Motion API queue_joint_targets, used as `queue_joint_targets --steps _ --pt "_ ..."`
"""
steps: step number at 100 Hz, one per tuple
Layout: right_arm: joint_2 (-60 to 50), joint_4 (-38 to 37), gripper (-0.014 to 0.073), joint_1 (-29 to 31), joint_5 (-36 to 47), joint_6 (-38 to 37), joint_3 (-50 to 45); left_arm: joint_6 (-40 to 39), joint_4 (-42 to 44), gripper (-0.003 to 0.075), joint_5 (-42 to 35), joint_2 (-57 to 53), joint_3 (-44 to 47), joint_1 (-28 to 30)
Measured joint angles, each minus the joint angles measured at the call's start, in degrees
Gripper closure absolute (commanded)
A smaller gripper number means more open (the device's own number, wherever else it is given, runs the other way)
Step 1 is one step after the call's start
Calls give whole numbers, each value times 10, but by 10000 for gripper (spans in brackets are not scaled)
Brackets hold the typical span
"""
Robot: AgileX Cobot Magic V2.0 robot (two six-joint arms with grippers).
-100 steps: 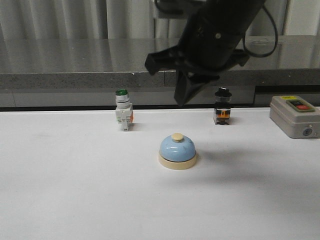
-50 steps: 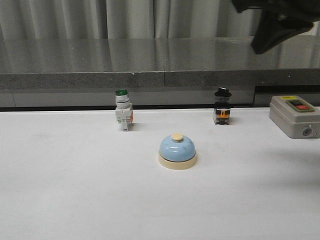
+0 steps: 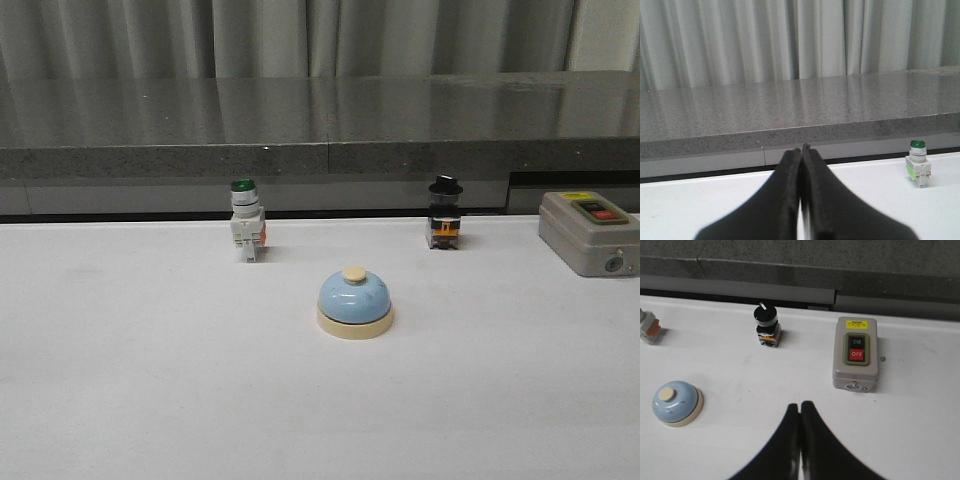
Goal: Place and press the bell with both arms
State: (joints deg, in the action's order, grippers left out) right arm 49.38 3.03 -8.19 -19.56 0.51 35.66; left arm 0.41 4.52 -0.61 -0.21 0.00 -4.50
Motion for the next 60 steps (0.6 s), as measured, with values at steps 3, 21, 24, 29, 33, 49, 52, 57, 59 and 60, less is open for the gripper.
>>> queue_joint_targets --steps 3,21,24,29,33,49,52,57,59,60 --pt "-17 0 653 0 1 0 -10 0 0 739 0 0 0 0" --pt "-129 0 653 1 1 0 -63 0 0 740 0 0 0 0" --pt "-146 0 653 1 1 0 -68 0 0 739 0 0 0 0" --pt "-175 0 653 1 1 0 -76 0 0 740 0 0 0 0" --pt "-191 0 653 1 -2 0 -80 0 0 740 0 0 0 0" --pt "-230 0 653 1 -10 0 -84 0 0 740 0 0 0 0" --pt "-232 0 653 1 -11 0 -84 0 0 740 0 0 0 0" --pt "-233 0 653 1 -12 0 -84 0 0 740 0 0 0 0" --pt "-233 0 653 1 -12 0 -84 0 0 740 0 0 0 0" --pt "-233 0 653 1 -12 0 -84 0 0 740 0 0 0 0"
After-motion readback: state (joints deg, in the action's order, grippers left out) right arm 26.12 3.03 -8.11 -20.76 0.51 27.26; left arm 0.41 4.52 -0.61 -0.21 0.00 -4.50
